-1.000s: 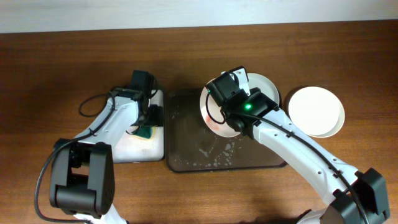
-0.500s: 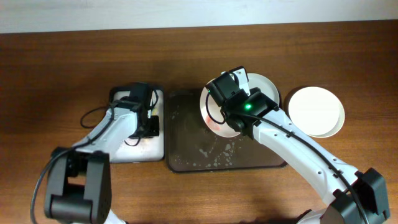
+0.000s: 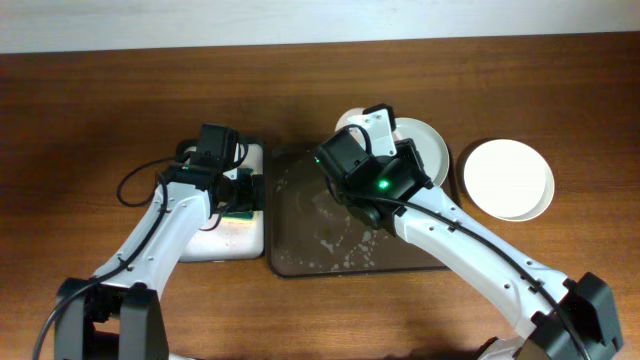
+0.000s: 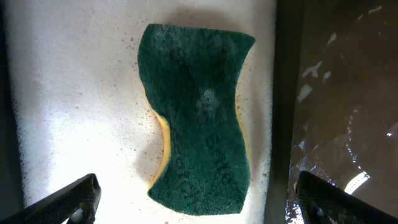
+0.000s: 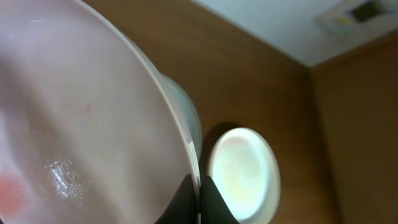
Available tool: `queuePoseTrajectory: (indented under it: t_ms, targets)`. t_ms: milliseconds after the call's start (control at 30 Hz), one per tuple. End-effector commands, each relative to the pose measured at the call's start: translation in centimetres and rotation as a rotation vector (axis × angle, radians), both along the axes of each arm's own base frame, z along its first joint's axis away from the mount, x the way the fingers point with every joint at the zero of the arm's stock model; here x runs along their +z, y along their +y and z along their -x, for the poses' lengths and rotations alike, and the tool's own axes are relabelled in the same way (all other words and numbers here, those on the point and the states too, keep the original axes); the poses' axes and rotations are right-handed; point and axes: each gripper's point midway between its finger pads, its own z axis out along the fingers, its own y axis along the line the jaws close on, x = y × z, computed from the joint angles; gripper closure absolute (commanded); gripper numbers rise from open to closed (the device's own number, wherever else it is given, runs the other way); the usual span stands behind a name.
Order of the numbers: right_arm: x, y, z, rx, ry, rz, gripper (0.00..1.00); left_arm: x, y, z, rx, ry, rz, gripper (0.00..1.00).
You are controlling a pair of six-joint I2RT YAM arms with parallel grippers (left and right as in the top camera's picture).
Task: Clean dirty plates on tray and stack at the side
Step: 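Place the pink plate onto the white plate with the right gripper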
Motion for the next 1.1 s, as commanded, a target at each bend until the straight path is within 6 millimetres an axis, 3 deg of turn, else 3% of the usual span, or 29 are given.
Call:
queuePoseTrajectory:
  t_ms: [0, 67, 133, 200, 300, 400, 500, 567, 667, 733, 800, 867, 967, 1000, 1033, 1067]
  targets:
    - [3.0, -1.0, -0.3, -0.066, -0.128, 0.024, 0.96, 0.6, -0.1, -0.3, 0.008, -0.015, 0.019, 0.01]
    - [2.5, -0.4, -0.2, -0.002, -0.065, 0.054, 0.96, 0.6, -0.1, -0.3, 0.008, -0.016, 0.019, 0.01]
    - [3.5, -1.0, -0.5, -0.068, -0.147, 0.034, 0.96, 0.6, -0.1, -0.3, 0.008, -0.016, 0.019, 0.01]
    - [2.6, 0.3, -0.7, 0.01, -0.084, 0.023, 0.96, 0.6, -0.1, -0.3, 0.008, -0.015, 0.019, 0.01]
    - [4.5, -1.7, -0.9, -0.072, -0.169, 0.107, 0.96, 0.6, -0.1, -0.3, 0.008, -0.015, 0.019, 0.01]
    - [2.0, 1.7, -0.9, 0.128, -0.005, 0.061, 0.96, 0.6, -0.1, -0.4, 0.008, -0.018, 0.02, 0.01]
    - [4.8, -0.8, -0.9, -0.06, -0.196, 0.088, 0.96, 0.6, -0.1, -0.4, 0.008, -0.018, 0.02, 0.01]
    - [2.5, 1.8, -1.4, 0.126, -0.034, 0.056, 0.96, 0.6, -0.1, -0.4, 0.008, -0.019, 0.019, 0.01]
    - [3.0, 0.6, -1.7, 0.028, -0.105, -0.003, 0.96, 0.6, -0.1, -0.4, 0.008, -0.018, 0.02, 0.01]
    - [1.5, 0.3, -2.2, 0.031, -0.047, -0.109, 0.96, 0.6, -0.1, -0.4, 0.008, -0.018, 0.019, 0.02]
    - [0.1, -1.3, -2.6, -0.037, -0.01, -0.23, 0.96, 0.6, -0.1, -0.4, 0.008, -0.018, 0.019, 0.01]
    - [-2.0, -4.4, -3.1, -0.144, 0.058, -0.412, 0.96, 0.6, -0.1, -0.4, 0.008, -0.018, 0.019, 0.01]
    - [-4.5, -12.4, -2.9, -0.405, 0.127, -0.685, 0.96, 0.6, -0.1, -0.4, 0.008, -0.018, 0.02, 0.01]
    - [-5.0, -14.5, -2.4, -0.468, 0.136, -0.735, 0.96, 0.6, -0.1, -0.4, 0.008, -0.018, 0.02, 0.02]
    - [-5.8, -18.5, -1.4, -0.575, 0.137, -0.799, 0.96, 0.6, -0.1, -0.4, 0.008, -0.018, 0.019, 0.01]
    - [-6.4, -20.8, -0.5, -0.64, 0.132, -0.83, 0.96, 0.6, -0.1, -0.4, 0.008, -0.018, 0.019, 0.01]
